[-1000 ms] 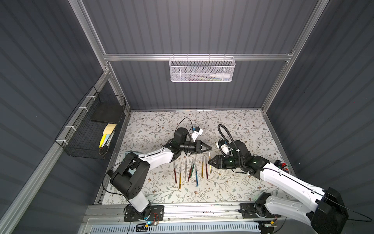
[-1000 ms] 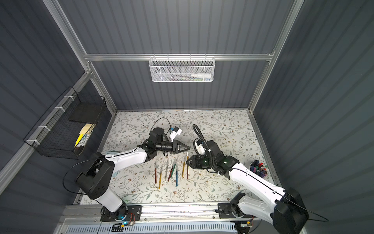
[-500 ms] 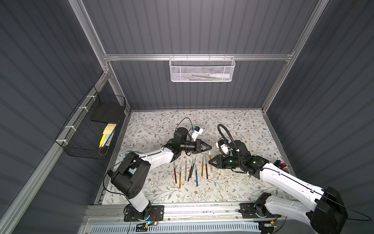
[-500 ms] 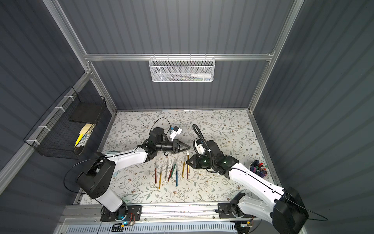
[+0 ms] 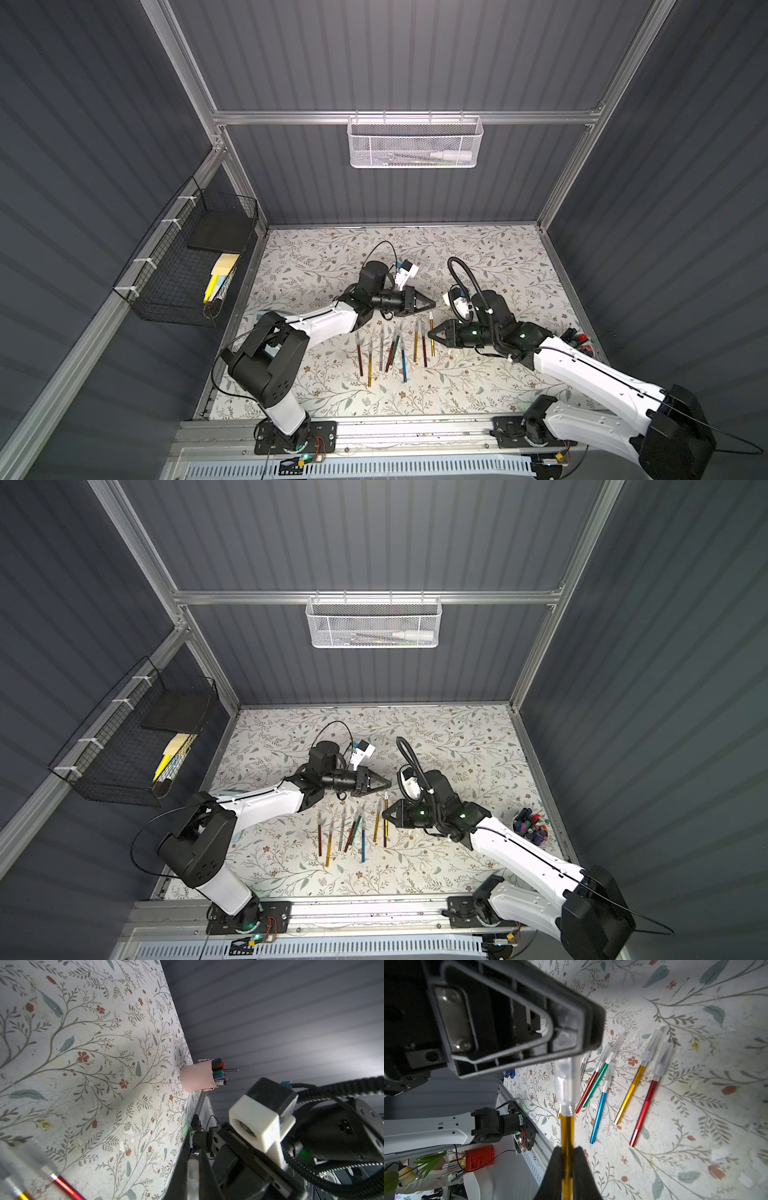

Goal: Remove protective caps from carving knives
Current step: Remove the protective sleeve from the carving knife.

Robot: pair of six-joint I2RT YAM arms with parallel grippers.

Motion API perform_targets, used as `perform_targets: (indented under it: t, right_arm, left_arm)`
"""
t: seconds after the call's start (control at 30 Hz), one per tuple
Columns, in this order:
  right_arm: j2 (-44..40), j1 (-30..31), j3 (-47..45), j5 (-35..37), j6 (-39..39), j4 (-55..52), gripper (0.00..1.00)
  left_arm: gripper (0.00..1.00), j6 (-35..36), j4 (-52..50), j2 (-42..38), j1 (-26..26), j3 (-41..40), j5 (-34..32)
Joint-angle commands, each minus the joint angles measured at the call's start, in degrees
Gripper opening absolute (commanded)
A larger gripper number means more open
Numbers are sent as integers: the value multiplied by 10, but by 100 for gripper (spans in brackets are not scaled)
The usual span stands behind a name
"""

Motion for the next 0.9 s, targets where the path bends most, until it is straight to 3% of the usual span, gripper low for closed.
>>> perform_targets:
  t: [0.0, 0.87]
  right_arm:
    - [-7, -1, -14, -2, 7, -16, 3]
    - [-19, 2, -31, -4, 11, -16, 2]
  left_arm:
    - [0, 21, -8, -1, 6, 29, -7]
    - [0, 36, -26, 9, 32, 76, -11]
